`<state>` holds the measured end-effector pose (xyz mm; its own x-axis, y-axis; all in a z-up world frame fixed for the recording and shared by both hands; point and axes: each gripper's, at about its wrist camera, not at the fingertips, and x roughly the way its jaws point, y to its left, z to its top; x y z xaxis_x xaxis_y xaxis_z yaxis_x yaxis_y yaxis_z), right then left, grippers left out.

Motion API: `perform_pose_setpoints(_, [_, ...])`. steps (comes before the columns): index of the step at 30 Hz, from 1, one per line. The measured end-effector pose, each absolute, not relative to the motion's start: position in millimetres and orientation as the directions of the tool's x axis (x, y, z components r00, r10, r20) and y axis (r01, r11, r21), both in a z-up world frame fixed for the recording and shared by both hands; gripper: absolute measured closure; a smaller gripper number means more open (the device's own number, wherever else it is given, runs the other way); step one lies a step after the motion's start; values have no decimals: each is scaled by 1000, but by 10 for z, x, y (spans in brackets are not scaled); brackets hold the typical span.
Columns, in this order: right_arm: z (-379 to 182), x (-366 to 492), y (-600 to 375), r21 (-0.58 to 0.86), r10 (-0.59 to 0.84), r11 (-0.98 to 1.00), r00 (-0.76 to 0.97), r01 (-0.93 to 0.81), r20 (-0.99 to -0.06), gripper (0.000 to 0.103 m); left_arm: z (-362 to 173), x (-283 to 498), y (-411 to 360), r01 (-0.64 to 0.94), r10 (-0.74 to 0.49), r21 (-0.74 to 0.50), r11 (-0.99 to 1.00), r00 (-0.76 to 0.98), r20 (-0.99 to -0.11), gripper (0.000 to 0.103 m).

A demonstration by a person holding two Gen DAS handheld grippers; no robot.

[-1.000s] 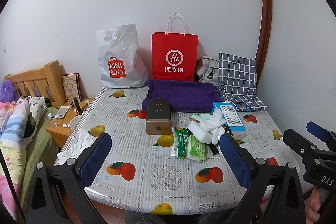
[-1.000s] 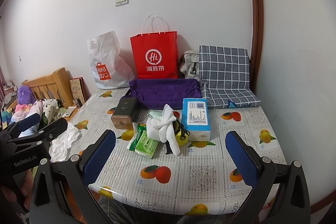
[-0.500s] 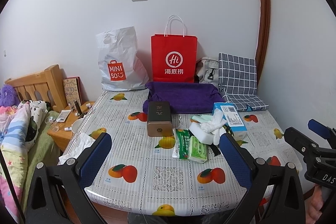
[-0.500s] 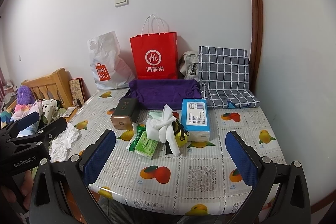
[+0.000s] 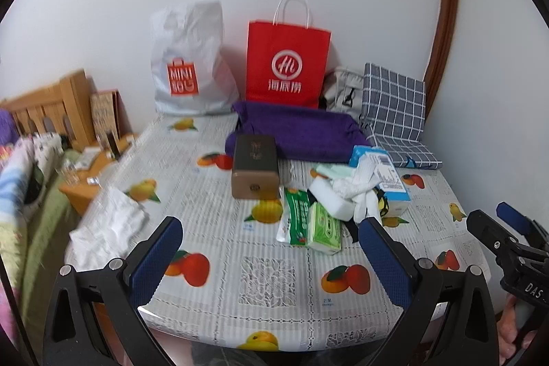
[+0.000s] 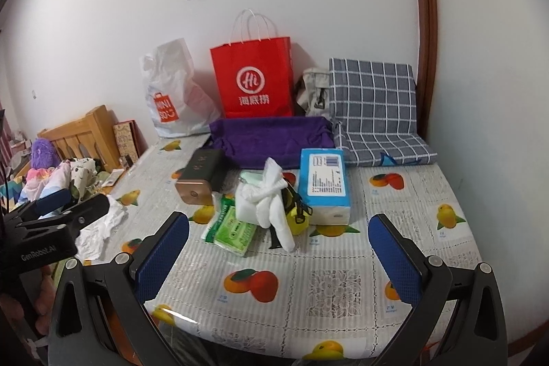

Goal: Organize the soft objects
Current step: 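Reach the right tool to the white cloth and close on it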

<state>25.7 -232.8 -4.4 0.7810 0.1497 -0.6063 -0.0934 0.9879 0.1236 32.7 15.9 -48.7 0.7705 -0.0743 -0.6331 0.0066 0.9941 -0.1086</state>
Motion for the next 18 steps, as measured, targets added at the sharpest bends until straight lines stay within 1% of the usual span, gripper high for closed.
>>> perform_pose_setpoints(3, [-197, 401, -2344, 130, 150, 988, 771, -88, -619, 3, -666, 441, 178, -11, -63, -108, 994, 754, -654, 0])
perform_pose_setpoints(4, [-240, 436, -2348, 129, 151, 988, 768, -89, -623, 4, -717, 473, 174, -13, -57, -100, 995, 751, -658, 2])
perform_pose_setpoints(6, [-342, 537, -2335, 130, 159, 987, 758, -99, -632, 10, -826, 557, 182, -19, -46, -89, 996, 738, -673, 3])
perform_pose_setpoints(11, [-595, 837, -2274, 139, 185, 983, 726, -123, -662, 21, -1080, 771, 251, -26, -61, -111, 994, 702, -709, 3])
perform_pose_setpoints(13, [-676, 951, -2231, 130, 182, 983, 713, -129, -677, 28, -1171, 848, 272, -29, -60, -110, 994, 687, -724, 3])
perform_pose_setpoints(15, [-757, 1078, -2186, 126, 189, 982, 701, -141, -688, 37, -1251, 915, 277, -27, -58, -103, 994, 675, -736, 3])
perform_pose_setpoints(18, [-828, 1225, -2154, 135, 203, 979, 695, -153, -690, 41, -1361, 995, 290, -26, -50, -90, 996, 661, -748, 3])
